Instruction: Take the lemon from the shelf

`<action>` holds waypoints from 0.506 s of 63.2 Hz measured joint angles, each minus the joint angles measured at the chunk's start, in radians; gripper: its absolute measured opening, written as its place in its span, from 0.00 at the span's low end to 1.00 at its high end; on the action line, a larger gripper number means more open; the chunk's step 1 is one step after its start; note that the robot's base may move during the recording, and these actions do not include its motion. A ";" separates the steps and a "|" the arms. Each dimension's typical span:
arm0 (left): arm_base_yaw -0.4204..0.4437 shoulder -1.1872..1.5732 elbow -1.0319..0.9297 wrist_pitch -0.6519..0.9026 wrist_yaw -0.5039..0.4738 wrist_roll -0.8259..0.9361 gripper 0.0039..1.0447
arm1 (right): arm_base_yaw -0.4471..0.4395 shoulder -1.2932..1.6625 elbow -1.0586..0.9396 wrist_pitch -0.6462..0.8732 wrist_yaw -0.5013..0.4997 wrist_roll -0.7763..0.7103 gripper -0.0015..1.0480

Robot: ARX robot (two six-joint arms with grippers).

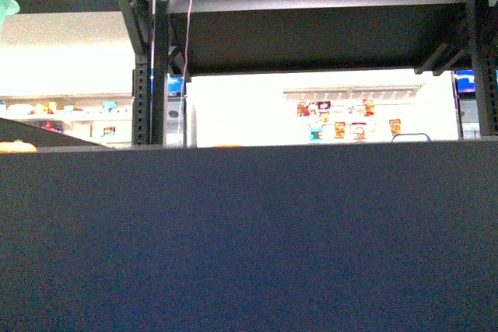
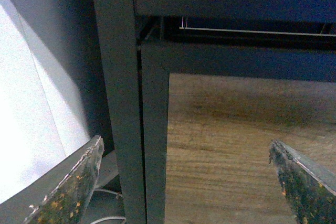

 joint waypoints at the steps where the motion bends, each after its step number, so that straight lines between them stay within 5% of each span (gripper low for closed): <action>1: 0.000 0.000 0.000 0.000 0.000 0.000 0.93 | 0.000 0.000 0.000 0.000 0.001 0.001 0.93; 32: 0.000 0.000 0.000 0.000 0.000 0.000 0.93 | 0.000 0.000 0.000 0.000 0.000 0.000 0.93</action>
